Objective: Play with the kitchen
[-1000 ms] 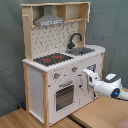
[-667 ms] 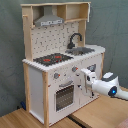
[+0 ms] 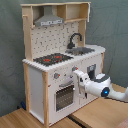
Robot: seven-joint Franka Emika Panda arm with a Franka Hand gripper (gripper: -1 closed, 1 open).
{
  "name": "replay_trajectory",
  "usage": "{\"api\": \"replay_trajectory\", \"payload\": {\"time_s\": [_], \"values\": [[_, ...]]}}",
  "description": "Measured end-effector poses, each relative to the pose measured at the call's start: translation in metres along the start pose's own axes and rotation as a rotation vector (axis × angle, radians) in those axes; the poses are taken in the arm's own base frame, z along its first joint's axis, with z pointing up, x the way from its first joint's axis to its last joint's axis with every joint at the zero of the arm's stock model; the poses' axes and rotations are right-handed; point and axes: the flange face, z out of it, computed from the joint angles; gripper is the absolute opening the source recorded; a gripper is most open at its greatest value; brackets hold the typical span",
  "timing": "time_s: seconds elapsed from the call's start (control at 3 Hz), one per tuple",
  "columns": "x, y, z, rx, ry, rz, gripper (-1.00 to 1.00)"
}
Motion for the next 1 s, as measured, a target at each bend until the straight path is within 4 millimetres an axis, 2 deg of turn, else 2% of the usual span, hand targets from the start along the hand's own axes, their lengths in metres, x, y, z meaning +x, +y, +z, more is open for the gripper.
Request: {"api": "replay_trajectory", "payload": {"time_s": [0.33, 0.67, 1.0], "values": [[-0.005, -0.011, 0.013, 0.008, -0.019, 0.025, 1.00], [-0.005, -0.011, 0.013, 0.008, -0.019, 0.025, -1.00], [0.003, -0.011, -0.002, -0.044, -0.027, 0.012, -1.00]]}}
